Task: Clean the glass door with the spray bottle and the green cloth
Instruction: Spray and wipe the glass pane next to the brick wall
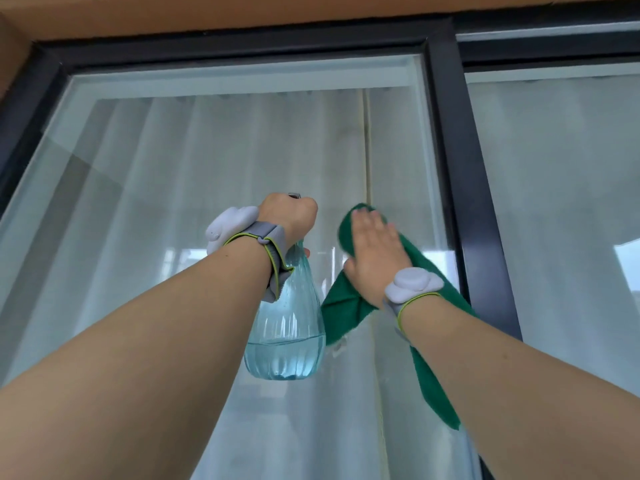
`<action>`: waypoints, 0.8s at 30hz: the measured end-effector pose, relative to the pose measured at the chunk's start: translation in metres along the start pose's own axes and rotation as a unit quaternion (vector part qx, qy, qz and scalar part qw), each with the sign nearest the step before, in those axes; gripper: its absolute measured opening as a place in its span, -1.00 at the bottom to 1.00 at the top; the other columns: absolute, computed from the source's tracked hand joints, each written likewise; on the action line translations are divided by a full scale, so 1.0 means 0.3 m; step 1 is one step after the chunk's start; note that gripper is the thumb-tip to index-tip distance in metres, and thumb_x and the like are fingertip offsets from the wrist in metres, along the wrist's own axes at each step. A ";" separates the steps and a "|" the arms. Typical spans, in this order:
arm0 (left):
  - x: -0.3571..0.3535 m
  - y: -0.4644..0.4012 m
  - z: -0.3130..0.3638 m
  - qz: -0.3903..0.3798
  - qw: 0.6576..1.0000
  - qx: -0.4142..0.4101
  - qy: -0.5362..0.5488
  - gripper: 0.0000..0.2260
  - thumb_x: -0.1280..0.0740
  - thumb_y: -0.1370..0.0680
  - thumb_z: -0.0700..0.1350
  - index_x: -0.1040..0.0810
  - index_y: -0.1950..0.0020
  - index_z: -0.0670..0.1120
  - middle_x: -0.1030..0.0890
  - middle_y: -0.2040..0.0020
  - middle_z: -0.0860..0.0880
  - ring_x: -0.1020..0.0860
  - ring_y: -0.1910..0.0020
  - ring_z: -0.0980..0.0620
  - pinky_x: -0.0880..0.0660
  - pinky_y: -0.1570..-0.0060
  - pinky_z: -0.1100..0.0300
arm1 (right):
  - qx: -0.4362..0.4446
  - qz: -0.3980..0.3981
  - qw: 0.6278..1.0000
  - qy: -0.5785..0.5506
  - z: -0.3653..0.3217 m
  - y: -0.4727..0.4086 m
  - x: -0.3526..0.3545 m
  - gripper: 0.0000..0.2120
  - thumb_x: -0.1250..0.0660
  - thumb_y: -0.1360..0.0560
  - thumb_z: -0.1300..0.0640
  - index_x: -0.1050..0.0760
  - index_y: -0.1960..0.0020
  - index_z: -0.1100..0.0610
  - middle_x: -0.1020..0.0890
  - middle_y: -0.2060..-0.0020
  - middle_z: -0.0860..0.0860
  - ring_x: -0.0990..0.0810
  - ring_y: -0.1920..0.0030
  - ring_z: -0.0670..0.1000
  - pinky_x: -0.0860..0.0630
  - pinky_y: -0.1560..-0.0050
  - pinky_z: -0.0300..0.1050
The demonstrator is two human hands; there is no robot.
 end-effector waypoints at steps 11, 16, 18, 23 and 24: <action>0.099 0.019 -0.088 -0.018 0.988 0.037 -0.151 -0.70 -0.09 -0.69 -0.19 -0.33 0.24 -0.14 -0.46 0.18 -0.16 -0.43 0.12 -0.16 -0.33 0.21 0.17 | -0.179 0.031 0.983 -0.019 0.052 0.018 0.014 -0.30 -0.08 -0.56 0.09 0.18 -0.56 0.24 0.01 -0.56 0.15 0.05 -0.55 0.15 0.12 -0.51 0.13; 0.185 0.023 -0.178 -0.042 0.991 0.087 -0.088 -0.77 -0.12 -0.69 -0.19 -0.54 -0.16 -0.24 -0.60 -0.09 -0.23 -0.62 -0.04 -0.17 -0.46 0.00 0.11 | 0.000 0.009 1.000 -0.018 -0.205 0.006 -0.055 -0.32 -0.07 -0.56 0.13 0.17 -0.57 0.20 0.01 -0.56 0.12 0.06 -0.55 0.12 0.16 -0.53 0.07; 0.237 0.008 -0.213 -0.021 0.994 0.106 -0.024 -0.86 -0.13 -0.66 -0.19 -0.43 0.06 -0.14 -0.49 0.17 -0.15 -0.62 0.43 -0.05 -0.52 0.21 0.12 | -0.013 0.017 0.999 -0.028 -0.210 -0.013 -0.052 -0.34 -0.07 -0.56 0.18 0.15 -0.57 0.20 -0.01 -0.56 0.12 0.04 -0.55 0.13 0.15 -0.53 0.06; 0.454 -0.023 -0.276 0.011 0.993 0.118 0.001 -0.83 -0.22 -0.56 -0.31 -0.35 0.23 -0.19 -0.39 0.42 -0.13 -0.35 0.73 0.01 -0.40 0.62 0.29 | 0.048 0.058 0.993 -0.092 -0.383 -0.046 -0.006 -0.33 -0.08 -0.50 0.41 0.05 -0.56 0.23 -0.07 -0.55 0.15 0.01 -0.55 0.16 0.11 -0.53 0.01; 0.486 -0.032 -0.289 0.004 0.993 0.115 0.001 -0.81 -0.21 -0.56 -0.33 -0.34 0.24 -0.19 -0.39 0.42 -0.12 -0.36 0.69 0.00 -0.40 0.60 0.30 | 0.067 0.073 0.990 -0.095 -0.442 -0.052 0.005 -0.32 -0.08 -0.47 0.45 0.01 -0.56 0.25 -0.10 -0.54 0.17 -0.02 -0.54 0.19 0.08 -0.53 0.03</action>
Point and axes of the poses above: each hand's wrist, its own y-axis away from the middle knuckle, its own x-axis out of the back of the hand, z = x × y, the point moved 6 cm from there along -y, towards the middle knuckle
